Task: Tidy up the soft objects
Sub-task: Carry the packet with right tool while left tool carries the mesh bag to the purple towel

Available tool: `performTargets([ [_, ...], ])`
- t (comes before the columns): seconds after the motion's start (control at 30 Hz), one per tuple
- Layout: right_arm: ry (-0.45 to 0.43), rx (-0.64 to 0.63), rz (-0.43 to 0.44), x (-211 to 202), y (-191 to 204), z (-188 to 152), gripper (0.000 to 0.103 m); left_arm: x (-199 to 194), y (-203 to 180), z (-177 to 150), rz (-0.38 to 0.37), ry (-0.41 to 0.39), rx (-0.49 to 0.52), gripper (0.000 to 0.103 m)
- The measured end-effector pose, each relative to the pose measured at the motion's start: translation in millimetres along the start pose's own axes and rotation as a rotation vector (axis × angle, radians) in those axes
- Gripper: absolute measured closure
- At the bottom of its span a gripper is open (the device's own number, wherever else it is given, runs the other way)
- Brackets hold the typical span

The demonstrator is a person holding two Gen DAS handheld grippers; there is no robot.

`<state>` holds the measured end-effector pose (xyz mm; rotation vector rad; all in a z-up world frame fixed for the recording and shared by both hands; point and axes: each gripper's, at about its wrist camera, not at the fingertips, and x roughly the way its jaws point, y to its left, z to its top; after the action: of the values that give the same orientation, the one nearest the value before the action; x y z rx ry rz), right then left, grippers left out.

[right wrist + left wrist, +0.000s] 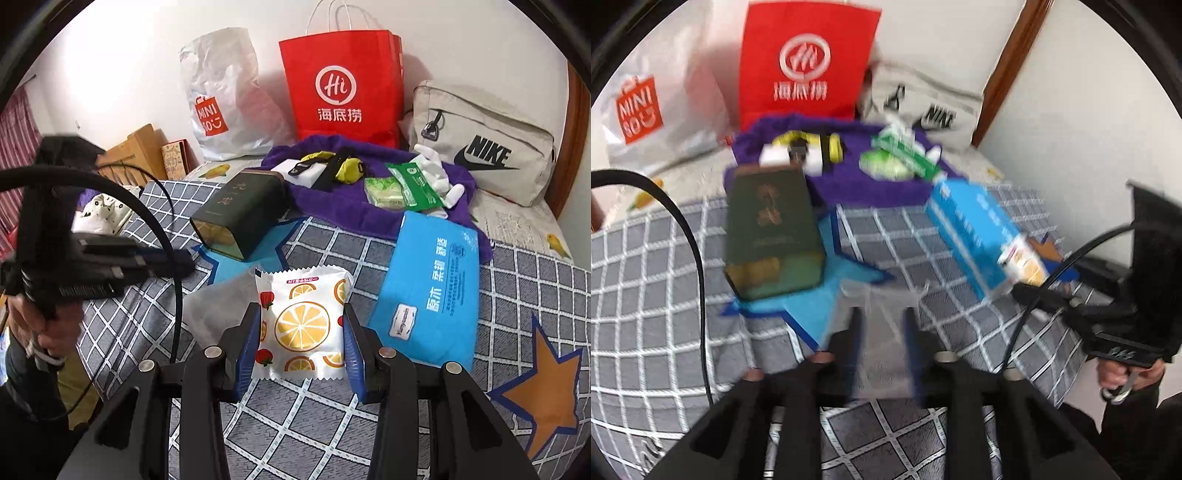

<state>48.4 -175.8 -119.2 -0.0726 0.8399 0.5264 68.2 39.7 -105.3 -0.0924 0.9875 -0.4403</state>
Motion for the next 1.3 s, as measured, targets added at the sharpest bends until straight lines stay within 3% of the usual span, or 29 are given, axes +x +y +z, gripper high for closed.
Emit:
performTargets([
  [0.1, 0.006, 0.002, 0.004, 0.1, -1.5, -3.0, 0.061, 22.6, -0.8, -9.9, 0.052, 0.047, -0.004, 0.037],
  [0.17, 0.011, 0.0, 0.001, -0.3, -2.0, -6.9, 0.061, 34.5, -1.8, -15.6, 0.081, 0.054, 0.007, 0.032],
  [0.23, 0.017, 0.002, 0.001, -0.8, -3.5, -10.4, 0.061, 42.8, -4.4, -19.1, 0.095, 0.049, 0.019, 0.021],
  [0.33, 0.016, 0.013, -0.007, -3.1, -9.1, -15.5, 0.061, 56.6, -9.0, -21.7, 0.111, 0.057, 0.045, 0.019],
  [0.4, 0.012, 0.029, -0.008, -5.2, -14.6, -18.0, 0.061, 71.4, -12.0, -23.3, 0.116, 0.106, 0.07, 0.011],
  [0.5, 0.014, 0.055, -0.019, -7.7, -24.1, -22.1, 0.061, 81.4, -18.8, -25.5, 0.175, 0.109, 0.126, 0.012],
  [0.53, 0.015, 0.059, -0.023, -8.0, -26.4, -23.0, 0.061, 83.2, -20.7, -25.8, 0.189, 0.111, 0.147, 0.015],
  [0.6, 0.019, 0.067, -0.031, -8.0, -30.7, -24.8, 0.061, 84.0, -21.3, -25.8, 0.202, 0.099, 0.167, 0.05],
  [0.63, 0.02, 0.07, -0.031, -7.9, -32.5, -25.3, 0.061, 81.2, -19.7, -24.9, 0.203, 0.082, 0.157, 0.061],
  [0.67, 0.02, 0.073, -0.034, -7.7, -34.1, -25.4, 0.061, 78.0, -17.9, -23.6, 0.196, 0.077, 0.146, 0.084],
  [0.7, 0.02, 0.076, -0.033, -7.5, -35.2, -25.1, 0.061, 75.2, -15.5, -21.9, 0.181, 0.079, 0.129, 0.093],
  [0.8, 0.014, 0.075, -0.025, -7.8, -35.5, -22.3, 0.061, 70.1, -7.3, -16.2, 0.099, 0.107, 0.063, 0.095],
  [0.9, 0.009, 0.067, -0.019, -8.8, -33.9, -17.1, 0.061, 59.5, -8.9, -14.2, 0.136, 0.086, 0.071, 0.095],
  [1.03, 0.001, 0.05, -0.014, -9.6, -31.2, -6.5, 0.061, 36.8, -6.5, -4.1, 0.074, 0.038, 0.02, 0.095],
  [1.3, -0.044, 0.019, -0.024, -12.4, -34.4, 34.2, 0.061, 4.4, -2.6, 35.7, 0.078, -0.059, 0.011, 0.095],
])
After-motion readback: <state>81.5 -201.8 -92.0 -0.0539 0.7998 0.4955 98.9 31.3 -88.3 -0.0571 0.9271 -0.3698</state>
